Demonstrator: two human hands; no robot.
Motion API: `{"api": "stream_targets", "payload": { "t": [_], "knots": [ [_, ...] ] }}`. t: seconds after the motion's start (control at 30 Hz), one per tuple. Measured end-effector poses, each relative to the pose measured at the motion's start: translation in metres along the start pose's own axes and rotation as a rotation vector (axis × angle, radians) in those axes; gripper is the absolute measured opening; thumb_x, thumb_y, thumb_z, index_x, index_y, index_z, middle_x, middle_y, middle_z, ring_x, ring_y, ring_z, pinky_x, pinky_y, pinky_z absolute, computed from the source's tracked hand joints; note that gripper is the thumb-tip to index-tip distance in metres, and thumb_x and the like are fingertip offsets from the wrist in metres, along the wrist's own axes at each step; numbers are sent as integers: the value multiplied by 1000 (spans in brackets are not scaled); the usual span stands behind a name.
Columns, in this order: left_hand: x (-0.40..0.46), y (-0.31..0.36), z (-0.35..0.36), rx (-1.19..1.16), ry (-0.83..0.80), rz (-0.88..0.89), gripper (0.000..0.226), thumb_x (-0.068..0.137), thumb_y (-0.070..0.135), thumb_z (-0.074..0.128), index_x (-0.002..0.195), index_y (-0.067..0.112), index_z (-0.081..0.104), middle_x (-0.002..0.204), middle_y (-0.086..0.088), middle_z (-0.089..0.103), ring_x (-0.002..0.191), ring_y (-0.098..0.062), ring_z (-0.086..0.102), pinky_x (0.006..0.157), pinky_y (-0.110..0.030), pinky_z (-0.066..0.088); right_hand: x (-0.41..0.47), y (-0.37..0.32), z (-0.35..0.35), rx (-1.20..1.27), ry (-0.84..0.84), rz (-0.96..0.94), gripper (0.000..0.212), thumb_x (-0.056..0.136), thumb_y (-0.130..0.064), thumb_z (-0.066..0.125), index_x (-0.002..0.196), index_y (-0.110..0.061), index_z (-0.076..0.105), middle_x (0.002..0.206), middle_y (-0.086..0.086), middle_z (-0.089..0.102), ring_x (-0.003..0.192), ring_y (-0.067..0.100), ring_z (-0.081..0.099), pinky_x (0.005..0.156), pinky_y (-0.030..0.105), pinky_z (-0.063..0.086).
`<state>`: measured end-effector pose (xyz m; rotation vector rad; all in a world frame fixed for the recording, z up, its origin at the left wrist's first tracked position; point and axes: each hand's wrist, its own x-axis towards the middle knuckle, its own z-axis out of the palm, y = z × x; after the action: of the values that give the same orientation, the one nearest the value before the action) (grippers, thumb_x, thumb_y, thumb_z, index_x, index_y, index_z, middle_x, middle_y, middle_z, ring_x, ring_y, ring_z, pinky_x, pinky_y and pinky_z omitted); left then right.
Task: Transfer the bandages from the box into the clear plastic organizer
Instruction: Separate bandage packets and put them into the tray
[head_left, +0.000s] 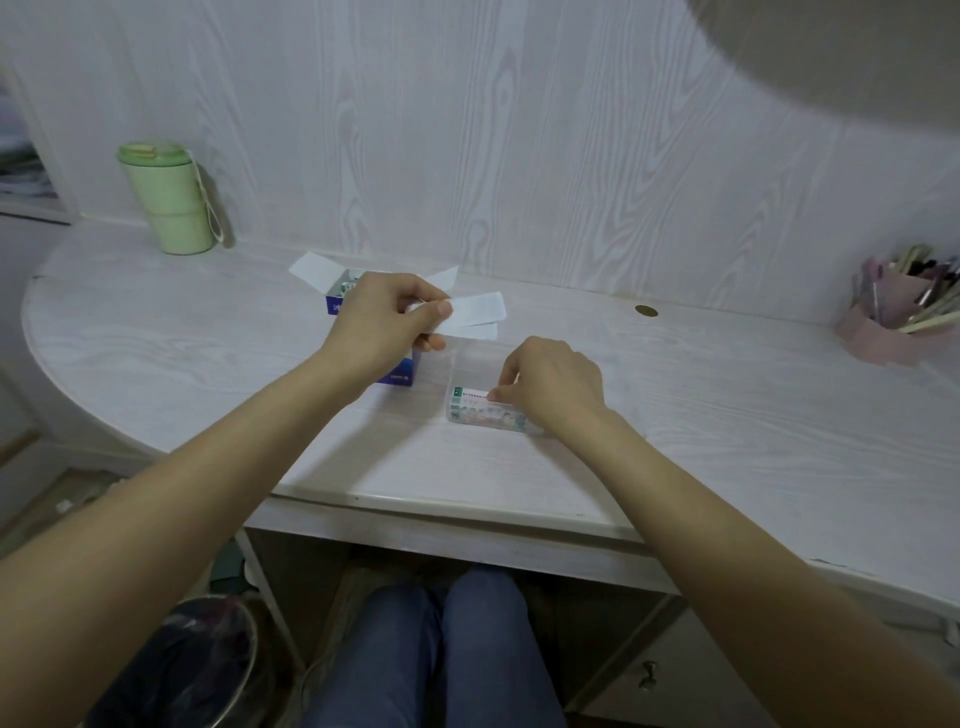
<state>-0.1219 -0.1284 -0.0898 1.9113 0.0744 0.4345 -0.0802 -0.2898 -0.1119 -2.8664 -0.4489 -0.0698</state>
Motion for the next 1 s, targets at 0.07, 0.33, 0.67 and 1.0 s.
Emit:
{"api": "stream_targets", "payload": {
  "t": [0.07,0.33,0.67,1.0],
  "knots": [
    [0,-1,-1,4,-5,-3,7,91,12,61,95,8,66,85,0,63,49,-1,62,62,-15,55,1,-2,-1,-4,-7,-9,25,83,-37,69,97,-17,69,102,2,64,94,22,60,66,28,36],
    [1,-1,-5,3,-23,-7,7,91,10,61,94,7,66,80,2,62,49,-1,62,62,-17,55,7,-4,2,85,-87,-49,18,83,-27,70,92,-13,74,92,4,71,86,23,63,63,28,41],
    [-8,3,5,-116,-161,-33,9,87,5,64,93,11,67,84,-2,68,63,-10,69,66,-19,57,-10,9,-34,1228,-168,21,23,94,-27,58,97,-6,67,83,7,67,66,14,68,58,19,53],
    [-8,2,13,-50,-160,72,12,79,6,72,78,17,73,81,-3,72,81,-17,66,84,-29,51,-10,20,-27,1613,-203,144,12,88,-7,63,85,4,66,77,8,67,72,11,67,79,18,56]
  ]
}}
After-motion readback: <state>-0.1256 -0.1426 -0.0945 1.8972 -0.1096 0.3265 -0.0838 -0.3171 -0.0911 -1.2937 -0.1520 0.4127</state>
